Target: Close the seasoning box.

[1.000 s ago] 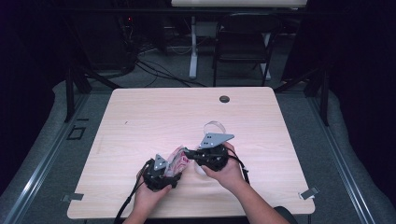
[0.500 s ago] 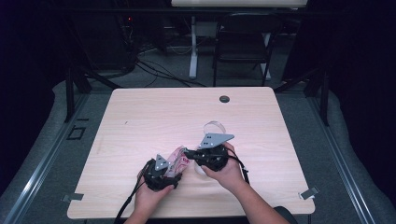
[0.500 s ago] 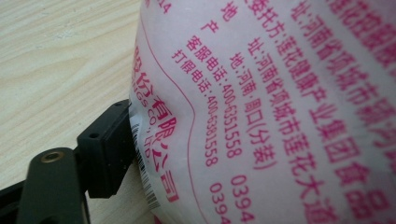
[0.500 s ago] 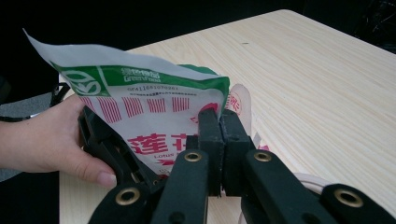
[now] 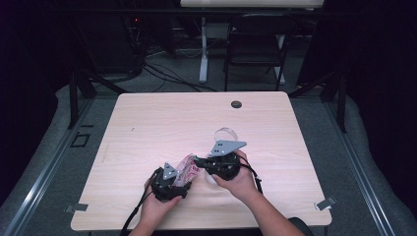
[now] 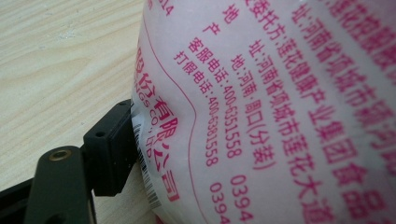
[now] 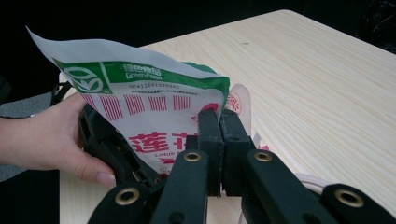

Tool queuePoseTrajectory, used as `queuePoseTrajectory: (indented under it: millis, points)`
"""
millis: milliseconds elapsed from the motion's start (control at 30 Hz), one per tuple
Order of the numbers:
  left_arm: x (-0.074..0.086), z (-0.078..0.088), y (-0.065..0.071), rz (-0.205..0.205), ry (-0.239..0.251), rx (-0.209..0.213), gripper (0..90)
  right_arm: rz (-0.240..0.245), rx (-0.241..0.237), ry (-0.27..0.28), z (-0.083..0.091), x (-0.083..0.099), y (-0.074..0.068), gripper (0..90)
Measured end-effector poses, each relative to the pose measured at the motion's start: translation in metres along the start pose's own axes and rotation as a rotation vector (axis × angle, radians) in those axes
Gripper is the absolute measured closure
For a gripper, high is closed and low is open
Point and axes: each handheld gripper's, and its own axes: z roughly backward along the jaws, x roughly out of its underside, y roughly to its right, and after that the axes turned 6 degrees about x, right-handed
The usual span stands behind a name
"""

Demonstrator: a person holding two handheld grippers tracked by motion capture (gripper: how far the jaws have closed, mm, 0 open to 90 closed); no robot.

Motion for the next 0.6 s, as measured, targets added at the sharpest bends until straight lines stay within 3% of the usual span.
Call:
queuePoseTrajectory:
  millis: [167,367,600]
  points:
    - [0.0003,0.0003,0.0,0.002,0.007,0.003,26.4,-0.002,0.0,0.002,-0.0001,-0.0002,-0.0005,89.0]
    - [0.0006,0.0021,-0.0005,0.01,0.01,-0.005,36.1,0.002,-0.006,0.005,0.0006,-0.0007,-0.0011,89.1]
    - [0.0014,0.0032,0.0008,-0.008,0.025,-0.019,45.3,0.004,-0.003,0.003,0.0006,-0.0007,-0.001,89.1]
